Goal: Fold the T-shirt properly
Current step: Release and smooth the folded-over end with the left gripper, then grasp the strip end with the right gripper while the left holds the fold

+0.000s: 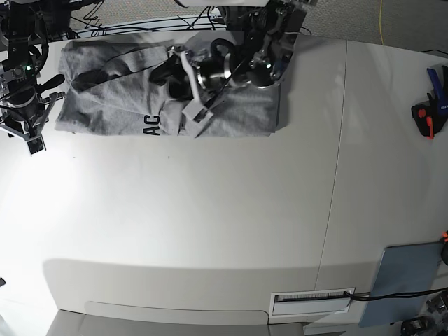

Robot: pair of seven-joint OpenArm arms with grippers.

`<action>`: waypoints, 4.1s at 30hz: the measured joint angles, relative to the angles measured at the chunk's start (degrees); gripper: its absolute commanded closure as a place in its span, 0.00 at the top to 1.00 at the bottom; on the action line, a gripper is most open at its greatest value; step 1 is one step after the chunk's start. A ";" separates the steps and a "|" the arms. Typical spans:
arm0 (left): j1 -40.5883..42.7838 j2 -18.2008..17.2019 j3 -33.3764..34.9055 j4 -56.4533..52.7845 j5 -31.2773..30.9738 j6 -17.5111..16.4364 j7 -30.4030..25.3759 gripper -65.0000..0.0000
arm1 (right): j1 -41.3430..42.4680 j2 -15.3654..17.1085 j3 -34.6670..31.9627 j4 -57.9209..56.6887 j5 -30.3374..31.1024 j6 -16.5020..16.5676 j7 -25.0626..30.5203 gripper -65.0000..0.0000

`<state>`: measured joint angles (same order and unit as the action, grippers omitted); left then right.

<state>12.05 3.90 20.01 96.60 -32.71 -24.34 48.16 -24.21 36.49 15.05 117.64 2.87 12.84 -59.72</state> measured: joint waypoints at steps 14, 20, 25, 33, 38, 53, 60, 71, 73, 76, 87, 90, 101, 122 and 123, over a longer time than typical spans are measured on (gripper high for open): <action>-6.34 0.39 -0.13 1.33 -0.04 -0.72 1.42 0.52 | -0.07 0.00 0.00 0.00 -0.02 0.00 -0.04 0.19; -5.22 -1.62 -11.08 5.38 -0.02 -4.20 5.62 0.52 | -0.07 0.00 0.00 0.00 0.00 0.00 0.02 0.19; 0.37 -3.02 -13.70 5.33 0.33 -5.25 5.84 0.52 | -0.07 -0.02 0.00 0.00 -0.02 0.00 0.24 0.19; 1.62 -3.45 -13.09 5.35 7.02 -4.61 4.09 0.50 | -0.07 -0.02 0.00 0.00 0.00 0.00 0.22 0.19; 1.60 -3.45 -13.07 5.35 10.60 -4.66 2.80 0.17 | -0.09 0.00 0.00 0.00 -0.02 0.00 0.17 0.19; 1.53 -3.56 -5.70 4.61 22.45 -3.32 -0.72 0.02 | -0.07 -0.02 0.00 0.00 0.00 0.00 -0.46 0.19; -3.37 -3.48 -2.12 1.64 25.22 2.78 -6.67 0.02 | -0.09 -0.02 0.00 0.00 0.00 0.00 -0.48 0.19; -8.55 -1.25 -0.68 -2.64 21.31 -1.86 -9.29 0.02 | -0.09 -0.02 0.00 0.00 0.00 0.00 -0.68 0.19; -8.15 -1.25 1.81 -3.17 20.65 -2.23 -8.96 0.02 | -0.09 0.00 0.00 0.00 -0.02 0.00 -0.68 0.19; -8.15 -1.44 6.88 -3.87 20.63 0.98 -9.11 0.02 | -0.07 0.00 0.00 0.00 -0.02 0.00 -0.68 0.19; -9.77 2.29 11.87 -4.63 22.49 12.07 -13.29 0.02 | -0.09 -0.02 0.00 0.00 -0.02 0.00 -0.72 0.19; -10.67 2.60 8.92 -3.54 19.02 7.85 -10.08 0.02 | -0.09 0.00 0.00 0.00 -0.02 0.00 -0.70 0.19; -1.51 -1.81 -5.16 4.35 13.14 -5.11 -4.00 0.02 | -0.09 -0.02 0.00 0.00 0.00 0.00 -0.66 0.19; -0.04 -11.08 -5.25 5.44 12.44 -3.78 -4.24 0.20 | -4.04 0.00 0.00 -4.46 17.44 17.59 -8.15 0.25; -0.04 -11.08 -5.25 5.44 12.46 -3.78 -4.24 0.20 | -4.04 0.00 0.00 -4.46 17.25 18.43 -8.20 0.32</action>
<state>12.01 -7.18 14.76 102.04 -20.25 -28.12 43.92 -28.25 36.49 15.05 113.19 20.12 31.27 -67.92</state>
